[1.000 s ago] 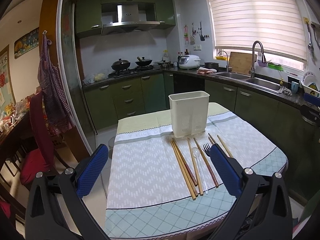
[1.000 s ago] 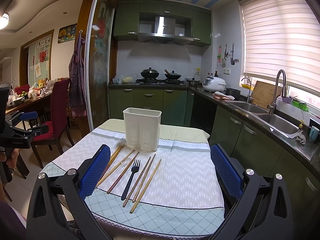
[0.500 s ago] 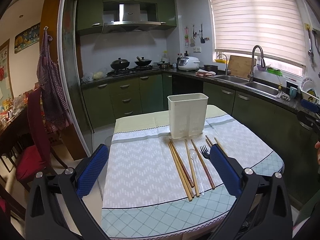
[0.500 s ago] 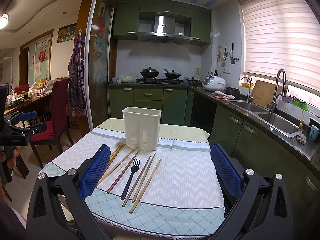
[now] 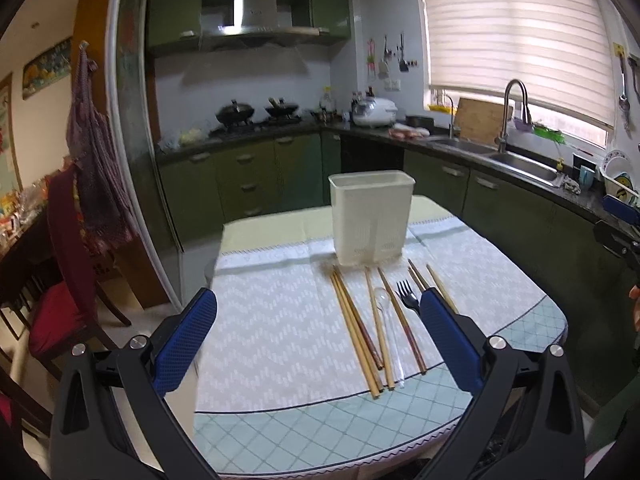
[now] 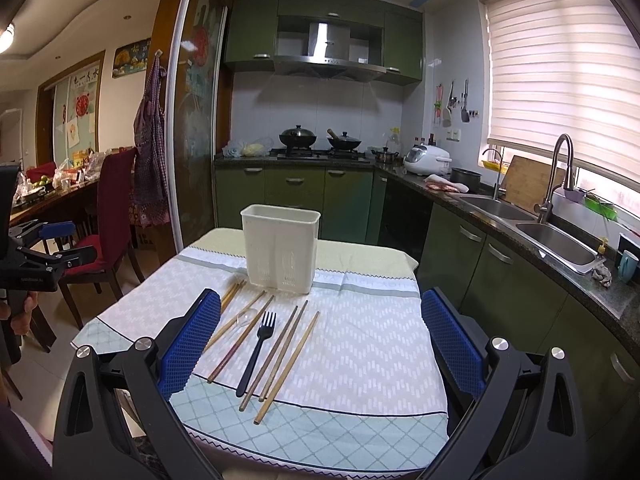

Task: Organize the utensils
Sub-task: 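Lower the left tool over the clear spoon and close on it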

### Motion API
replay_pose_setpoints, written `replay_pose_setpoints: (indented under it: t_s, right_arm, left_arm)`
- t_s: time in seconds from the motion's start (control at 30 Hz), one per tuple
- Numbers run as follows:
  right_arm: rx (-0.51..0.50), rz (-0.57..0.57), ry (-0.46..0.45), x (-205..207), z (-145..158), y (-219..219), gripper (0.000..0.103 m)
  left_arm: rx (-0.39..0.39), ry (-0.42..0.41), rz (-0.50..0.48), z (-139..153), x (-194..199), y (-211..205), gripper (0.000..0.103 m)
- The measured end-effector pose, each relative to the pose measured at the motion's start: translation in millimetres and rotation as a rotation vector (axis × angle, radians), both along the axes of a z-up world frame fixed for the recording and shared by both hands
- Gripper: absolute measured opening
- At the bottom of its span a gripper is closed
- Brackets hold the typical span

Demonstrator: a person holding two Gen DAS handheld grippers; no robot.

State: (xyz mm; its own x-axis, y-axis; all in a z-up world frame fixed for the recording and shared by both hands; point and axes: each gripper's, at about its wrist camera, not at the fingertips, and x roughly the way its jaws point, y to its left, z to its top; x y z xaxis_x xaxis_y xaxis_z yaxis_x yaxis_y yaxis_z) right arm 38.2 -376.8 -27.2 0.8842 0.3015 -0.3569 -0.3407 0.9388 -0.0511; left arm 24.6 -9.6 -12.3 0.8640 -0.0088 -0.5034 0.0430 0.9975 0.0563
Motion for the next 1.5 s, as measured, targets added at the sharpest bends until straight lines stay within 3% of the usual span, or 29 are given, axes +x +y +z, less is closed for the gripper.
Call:
replay_pose_setpoints:
  t_s: [0.13, 0.33, 0.5, 0.53, 0.6, 0.67, 0.73, 1.17, 1.5]
  right_arm:
    - [-0.013, -0.008, 0.049, 18.7, -5.4, 0.8, 0.099]
    - [0.028, -0.017, 0.149, 54.8, -22.8, -7.4, 0.099]
    - [0.033, -0.005, 0.241, 78.9, -43.6, -7.6, 0.099]
    - [0.027, -0.005, 0.252, 81.5, -46.9, -7.1, 0.099]
    - [0.022, -0.008, 0.278, 86.3, -51.0, -7.0, 0.099]
    - [0.027, -0.007, 0.289, 89.8, -52.7, -7.8, 0.099]
    - [0.027, -0.018, 0.289, 92.4, -53.1, -9.5, 0.099]
    - [0.013, 0.0, 0.304, 99.4, -55.8, -2.2, 0.099]
    - [0.007, 0.001, 0.298, 97.5, -53.9, -0.4, 0.099]
  left_arm:
    - [-0.031, 0.116, -0.024, -11.5, 31.0, -9.0, 0.097]
    - [-0.113, 0.37, -0.05, -47.9, 101.4, -20.2, 0.097]
    - [-0.089, 0.539, -0.107, -86.5, 150.8, -47.2, 0.096]
    - [-0.082, 0.565, -0.114, -93.9, 158.7, -51.8, 0.093]
    - [-0.08, 0.634, -0.116, -111.7, 174.9, -61.7, 0.068]
    - [-0.098, 0.711, -0.131, -125.9, 187.0, -68.0, 0.058]
    - [-0.116, 0.772, -0.138, -141.1, 197.2, -73.4, 0.054]
    - [-0.099, 0.835, -0.132, -166.3, 229.0, -93.7, 0.015]
    - [-0.061, 0.815, -0.104, -172.9, 241.6, -100.9, 0.01]
